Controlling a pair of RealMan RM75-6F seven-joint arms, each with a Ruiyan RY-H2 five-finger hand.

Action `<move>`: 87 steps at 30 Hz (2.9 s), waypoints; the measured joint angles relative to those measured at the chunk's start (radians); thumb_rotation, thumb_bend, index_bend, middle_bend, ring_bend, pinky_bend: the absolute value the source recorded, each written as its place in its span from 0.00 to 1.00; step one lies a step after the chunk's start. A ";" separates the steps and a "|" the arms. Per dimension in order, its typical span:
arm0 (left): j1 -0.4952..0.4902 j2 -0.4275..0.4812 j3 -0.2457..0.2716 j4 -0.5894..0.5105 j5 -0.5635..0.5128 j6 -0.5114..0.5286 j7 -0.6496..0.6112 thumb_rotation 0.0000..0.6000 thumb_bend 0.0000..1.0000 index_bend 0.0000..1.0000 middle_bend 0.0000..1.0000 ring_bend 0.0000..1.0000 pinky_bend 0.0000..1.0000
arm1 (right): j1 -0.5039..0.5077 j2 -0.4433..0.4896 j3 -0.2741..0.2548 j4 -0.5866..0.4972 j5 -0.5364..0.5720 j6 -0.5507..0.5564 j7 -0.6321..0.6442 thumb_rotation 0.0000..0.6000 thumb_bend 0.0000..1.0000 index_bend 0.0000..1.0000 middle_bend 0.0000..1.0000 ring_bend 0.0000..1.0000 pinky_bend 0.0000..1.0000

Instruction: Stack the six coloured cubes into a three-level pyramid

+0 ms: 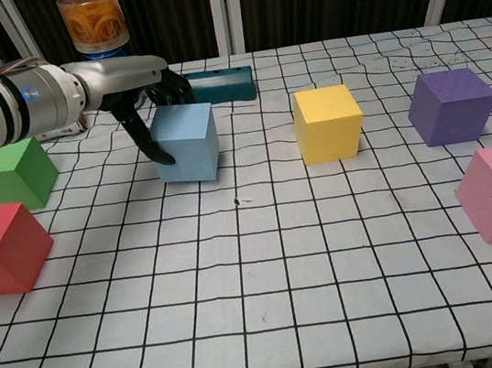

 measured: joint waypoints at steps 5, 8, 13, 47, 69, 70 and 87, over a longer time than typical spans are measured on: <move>-0.009 -0.015 0.014 -0.022 -0.077 0.032 0.060 1.00 0.12 0.36 0.43 0.35 0.22 | -0.001 -0.002 0.000 0.003 0.003 -0.002 0.004 1.00 0.08 0.00 0.03 0.00 0.00; -0.016 -0.026 0.022 -0.036 -0.112 0.050 0.086 1.00 0.12 0.34 0.41 0.35 0.22 | 0.000 -0.003 -0.001 0.004 0.002 -0.003 0.004 1.00 0.08 0.00 0.03 0.00 0.00; -0.022 -0.031 0.033 -0.054 -0.142 0.063 0.109 1.00 0.09 0.16 0.22 0.24 0.21 | 0.000 -0.004 -0.001 0.006 0.004 -0.006 0.006 1.00 0.08 0.00 0.03 0.00 0.00; 0.408 0.412 0.187 -0.359 0.324 0.544 -0.156 1.00 0.09 0.11 0.12 0.16 0.17 | 0.460 -0.245 0.127 0.108 0.090 -0.509 0.145 1.00 0.13 0.00 0.15 0.00 0.02; 0.482 0.431 0.163 -0.295 0.386 0.483 -0.279 1.00 0.09 0.11 0.12 0.16 0.17 | 0.636 -0.541 0.171 0.374 0.334 -0.677 -0.008 1.00 0.11 0.00 0.34 0.01 0.02; 0.484 0.431 0.163 -0.294 0.390 0.483 -0.281 1.00 0.09 0.11 0.12 0.16 0.17 | 0.635 -0.545 0.170 0.375 0.334 -0.670 -0.009 1.00 0.13 0.00 0.37 0.03 0.03; 0.509 0.437 0.142 -0.286 0.425 0.464 -0.312 1.00 0.09 0.11 0.12 0.16 0.17 | 0.621 -0.537 0.194 0.139 0.499 -0.560 -0.220 1.00 0.15 0.00 0.44 0.08 0.04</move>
